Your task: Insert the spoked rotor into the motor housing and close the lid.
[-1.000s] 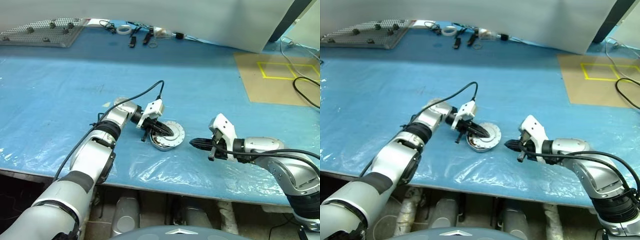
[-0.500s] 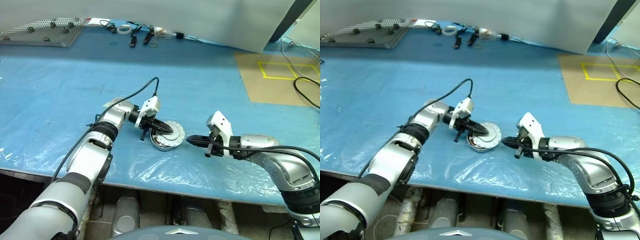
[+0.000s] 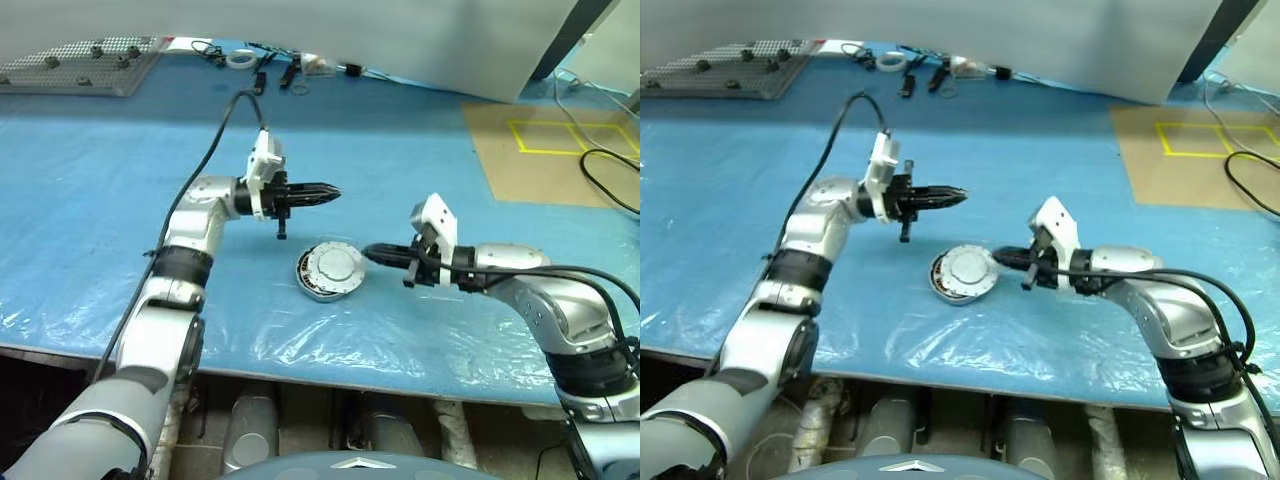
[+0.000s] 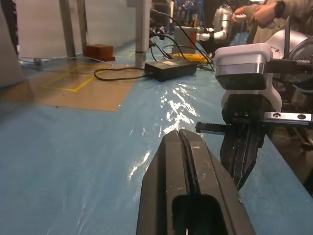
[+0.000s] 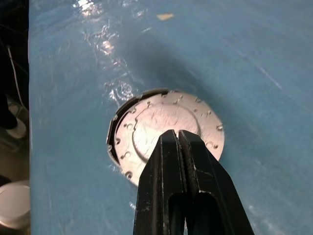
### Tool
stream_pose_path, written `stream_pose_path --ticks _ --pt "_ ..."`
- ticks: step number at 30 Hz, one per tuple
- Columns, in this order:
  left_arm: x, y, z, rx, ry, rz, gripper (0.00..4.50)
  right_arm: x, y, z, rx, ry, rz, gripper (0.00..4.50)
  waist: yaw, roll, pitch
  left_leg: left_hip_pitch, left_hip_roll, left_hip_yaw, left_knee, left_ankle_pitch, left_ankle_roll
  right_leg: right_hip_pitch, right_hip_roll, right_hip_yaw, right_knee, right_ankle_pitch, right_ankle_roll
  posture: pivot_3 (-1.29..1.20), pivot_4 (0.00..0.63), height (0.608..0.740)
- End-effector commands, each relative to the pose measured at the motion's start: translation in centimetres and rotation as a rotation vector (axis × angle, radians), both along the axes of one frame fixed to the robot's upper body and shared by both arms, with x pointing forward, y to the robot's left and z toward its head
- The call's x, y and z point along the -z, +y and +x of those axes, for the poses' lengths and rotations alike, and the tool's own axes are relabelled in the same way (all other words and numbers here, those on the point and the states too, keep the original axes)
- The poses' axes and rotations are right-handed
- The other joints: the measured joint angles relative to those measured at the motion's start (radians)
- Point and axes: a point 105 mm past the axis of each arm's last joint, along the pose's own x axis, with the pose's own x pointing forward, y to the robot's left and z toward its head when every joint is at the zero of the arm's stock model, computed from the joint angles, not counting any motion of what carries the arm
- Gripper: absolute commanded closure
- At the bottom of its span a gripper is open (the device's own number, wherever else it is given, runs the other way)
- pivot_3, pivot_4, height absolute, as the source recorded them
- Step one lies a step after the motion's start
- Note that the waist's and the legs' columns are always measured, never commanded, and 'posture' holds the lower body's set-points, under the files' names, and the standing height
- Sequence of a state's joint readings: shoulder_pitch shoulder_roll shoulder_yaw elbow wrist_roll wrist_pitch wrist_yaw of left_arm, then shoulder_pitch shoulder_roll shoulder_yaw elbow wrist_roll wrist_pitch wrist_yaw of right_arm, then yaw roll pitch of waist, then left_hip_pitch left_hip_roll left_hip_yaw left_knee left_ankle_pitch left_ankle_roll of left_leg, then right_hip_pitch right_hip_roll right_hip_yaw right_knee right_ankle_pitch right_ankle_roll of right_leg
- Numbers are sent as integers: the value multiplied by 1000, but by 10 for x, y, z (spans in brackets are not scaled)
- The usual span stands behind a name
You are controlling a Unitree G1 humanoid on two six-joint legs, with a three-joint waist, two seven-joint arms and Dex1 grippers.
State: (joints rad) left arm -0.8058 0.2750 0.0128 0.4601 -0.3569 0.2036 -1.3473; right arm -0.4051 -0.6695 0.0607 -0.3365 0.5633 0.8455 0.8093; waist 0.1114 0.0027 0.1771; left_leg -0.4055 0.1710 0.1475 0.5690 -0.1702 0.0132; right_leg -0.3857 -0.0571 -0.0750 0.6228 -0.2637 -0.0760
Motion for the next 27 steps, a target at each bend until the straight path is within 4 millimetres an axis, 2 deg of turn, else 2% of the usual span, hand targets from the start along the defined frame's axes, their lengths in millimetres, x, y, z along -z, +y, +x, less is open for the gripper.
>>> stream_pose_path --ticks 1,3,4,7,9,14,17,18,22,27 --pt "-8 12 -15 -109 27 -64 4475 -11 5 4 -36 -53 11 4500 -5 0 0 0 0 0 0 0 0 0 0 0 0 0 -1 0 150 740" --pt "4 18 -33 -120 84 -56 4475 -6 8 5 -58 -35 -14 4500 -13 0 0 -1 0 0 0 0 0 0 0 0 -1 0 -1 0 150 740" --pt "10 22 -41 -140 107 -44 4495 -3 9 6 -68 -32 -23 4304 -15 0 0 -1 0 0 0 0 0 0 0 0 -1 -1 -1 0 150 740" --pt "26 31 -59 -172 128 5 4500 -1 13 8 -98 -26 -21 3588 -15 1 0 -1 0 0 0 0 0 -1 0 -1 0 -1 -1 0 150 740" --pt "37 41 -67 -222 111 63 4500 -3 17 8 -127 -24 2 2891 -17 1 0 0 0 1 1 0 0 0 0 0 -1 -1 -1 0 150 740" --pt "49 61 -57 -372 16 140 4500 -2 23 14 -161 -38 0 1218 -14 2 1 1 1 1 1 0 1 1 0 0 -1 -1 -1 0 150 740" --pt "55 68 -51 -415 -9 154 4500 6 26 9 -216 -34 -26 194 -16 2 0 1 0 2 3 0 1 3 0 1 -2 -1 -1 0 150 740" --pt "56 70 -50 -421 -14 158 4500 7 26 8 -224 -31 -32 21 -16 2 0 1 0 2 3 0 1 3 0 1 -2 0 -1 0 150 740" --pt "70 75 -60 -381 -15 184 4500 21 27 9 -249 -36 -86 21 -18 2 0 1 1 2 2 1 2 2 0 1 -1 0 -1 0 150 740" --pt "84 82 -74 -311 5 208 4500 26 30 15 -256 -73 -109 21 -19 2 0 1 1 2 1 1 2 1 0 1 0 0 -1 0 150 740"
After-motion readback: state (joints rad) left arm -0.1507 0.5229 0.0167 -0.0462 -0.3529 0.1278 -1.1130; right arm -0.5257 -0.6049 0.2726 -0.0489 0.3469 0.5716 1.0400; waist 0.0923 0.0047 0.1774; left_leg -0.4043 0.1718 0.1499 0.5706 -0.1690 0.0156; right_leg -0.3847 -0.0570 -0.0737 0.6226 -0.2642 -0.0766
